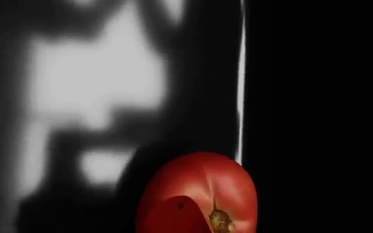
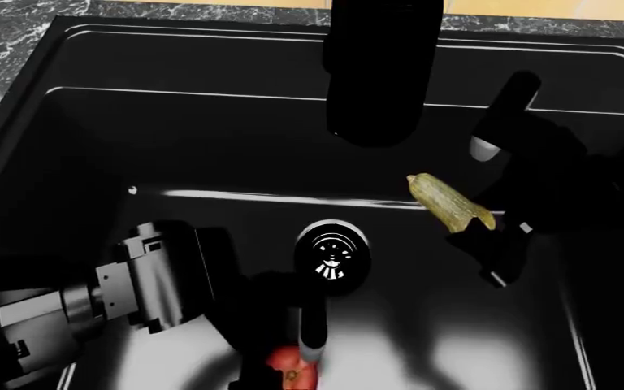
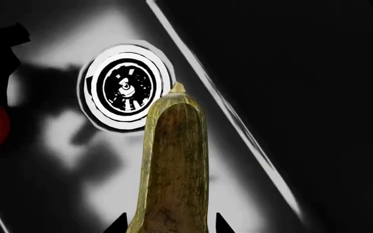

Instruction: Pick up the fruits and vegetables and place them in the sink. Turn on the sink faucet to wash them. Then turn the sink off and put them in the tray.

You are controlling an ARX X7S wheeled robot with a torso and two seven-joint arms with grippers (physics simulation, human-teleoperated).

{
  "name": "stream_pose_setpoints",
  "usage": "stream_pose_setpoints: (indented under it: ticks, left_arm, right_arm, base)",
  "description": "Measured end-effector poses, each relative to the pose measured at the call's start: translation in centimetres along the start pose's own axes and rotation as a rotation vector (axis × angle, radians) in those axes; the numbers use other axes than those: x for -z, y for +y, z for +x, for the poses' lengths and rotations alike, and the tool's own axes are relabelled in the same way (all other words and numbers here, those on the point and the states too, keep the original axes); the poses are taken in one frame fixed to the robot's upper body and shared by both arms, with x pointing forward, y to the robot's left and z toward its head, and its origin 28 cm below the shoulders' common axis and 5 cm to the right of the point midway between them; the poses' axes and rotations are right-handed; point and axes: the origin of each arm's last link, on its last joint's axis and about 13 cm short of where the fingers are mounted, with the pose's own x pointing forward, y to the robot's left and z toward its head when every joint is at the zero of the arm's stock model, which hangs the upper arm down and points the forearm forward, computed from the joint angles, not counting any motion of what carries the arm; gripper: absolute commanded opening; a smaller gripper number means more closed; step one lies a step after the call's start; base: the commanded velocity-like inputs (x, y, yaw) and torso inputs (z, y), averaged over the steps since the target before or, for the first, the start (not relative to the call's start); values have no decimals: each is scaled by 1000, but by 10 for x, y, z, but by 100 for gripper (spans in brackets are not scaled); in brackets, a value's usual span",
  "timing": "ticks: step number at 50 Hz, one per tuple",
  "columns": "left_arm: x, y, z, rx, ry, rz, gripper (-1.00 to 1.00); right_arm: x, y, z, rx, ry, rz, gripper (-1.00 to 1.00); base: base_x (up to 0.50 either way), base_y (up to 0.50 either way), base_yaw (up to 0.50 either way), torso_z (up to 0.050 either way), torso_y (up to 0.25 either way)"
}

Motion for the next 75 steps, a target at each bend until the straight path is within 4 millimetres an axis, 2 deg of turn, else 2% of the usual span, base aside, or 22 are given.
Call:
stream_pose_setpoints:
  ticks: [9,18,39,53,60,75]
  left_arm:
    - [3,-7,-11,-41,-28,-15,-100]
    - [3,-19,-32,-112,-95,-19,-100]
    - [6,-53,-109,-336,-349,-23,-100]
    - [11,-80,-151,-457,-466,-17,-100]
    - [15,-87,-165,-528,-502,-38,-100]
    - [23,-103,-193,-690,-598,-93,-100]
  right_arm:
    - [-3,0,-3,8,-8,-4,-100]
    - [-8,-1,-7,18,-18,-8,-100]
    - [-8,-6,-22,75,-2,13,-100]
    - [-6,-8,-30,118,20,30,-100]
    - [-5,-8,-34,137,33,39,-100]
    - [-12,-11,-40,202,0,64,-100]
  base:
    - [0,0,0,0,2]
    - [0,0,0,2,1]
    - [0,0,0,0,5]
    - [0,0,0,0,207]
    - [0,0,0,0,17]
    - [1,0,0,0,245]
